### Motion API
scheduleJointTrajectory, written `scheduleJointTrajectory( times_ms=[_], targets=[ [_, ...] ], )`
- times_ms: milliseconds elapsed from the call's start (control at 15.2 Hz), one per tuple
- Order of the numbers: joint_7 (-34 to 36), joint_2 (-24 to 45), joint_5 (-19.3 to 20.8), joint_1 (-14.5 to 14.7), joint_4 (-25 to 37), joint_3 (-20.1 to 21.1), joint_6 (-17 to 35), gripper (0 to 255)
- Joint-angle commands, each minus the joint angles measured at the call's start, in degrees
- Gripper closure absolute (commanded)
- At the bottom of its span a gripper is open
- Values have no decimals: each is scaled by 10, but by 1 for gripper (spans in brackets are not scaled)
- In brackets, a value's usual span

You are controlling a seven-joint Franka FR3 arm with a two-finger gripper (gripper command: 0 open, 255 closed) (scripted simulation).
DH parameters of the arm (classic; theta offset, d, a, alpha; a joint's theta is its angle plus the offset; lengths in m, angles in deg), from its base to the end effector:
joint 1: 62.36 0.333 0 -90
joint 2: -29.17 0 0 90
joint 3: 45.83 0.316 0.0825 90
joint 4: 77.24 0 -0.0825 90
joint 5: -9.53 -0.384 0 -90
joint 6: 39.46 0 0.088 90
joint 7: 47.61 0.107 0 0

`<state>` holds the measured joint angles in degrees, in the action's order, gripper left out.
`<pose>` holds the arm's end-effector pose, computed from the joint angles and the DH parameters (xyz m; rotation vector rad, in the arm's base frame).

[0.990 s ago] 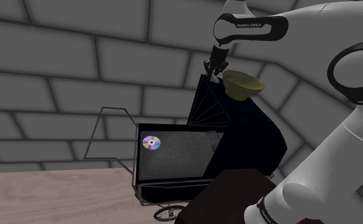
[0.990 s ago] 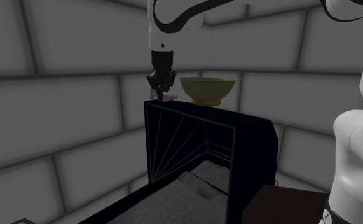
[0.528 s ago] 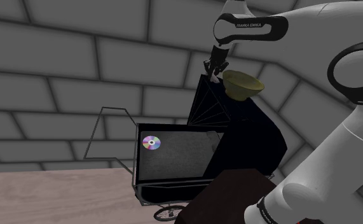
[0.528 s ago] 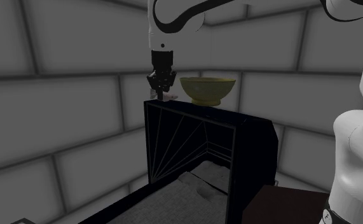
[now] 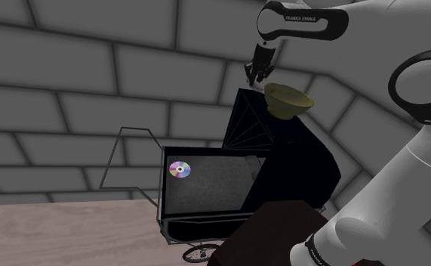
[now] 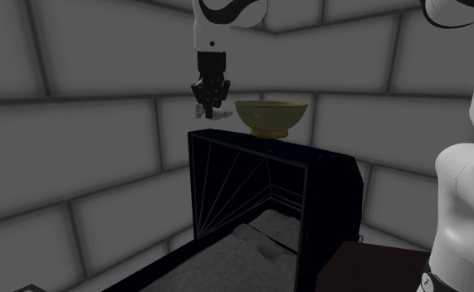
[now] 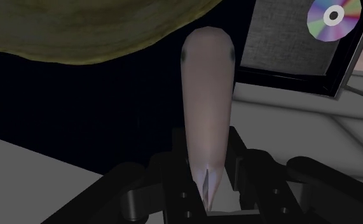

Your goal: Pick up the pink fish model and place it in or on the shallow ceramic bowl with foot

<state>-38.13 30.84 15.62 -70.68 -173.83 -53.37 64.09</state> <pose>0.5568 -0.1664 0.5752 2.9585 -0.6335 0.1308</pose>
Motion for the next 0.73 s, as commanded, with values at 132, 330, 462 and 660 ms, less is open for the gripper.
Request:
scheduleJointTrajectory(
  times_ms=[132, 330, 462, 660],
  targets=[
    [-3, 5, -1, 0, 39, 0, -34, 255],
    [-6, 9, -2, 0, 68, 0, -58, 255],
    [-8, 13, -3, 0, 88, 0, -75, 255],
    [-10, 20, -4, 0, 121, 0, -100, 255]
  ],
)
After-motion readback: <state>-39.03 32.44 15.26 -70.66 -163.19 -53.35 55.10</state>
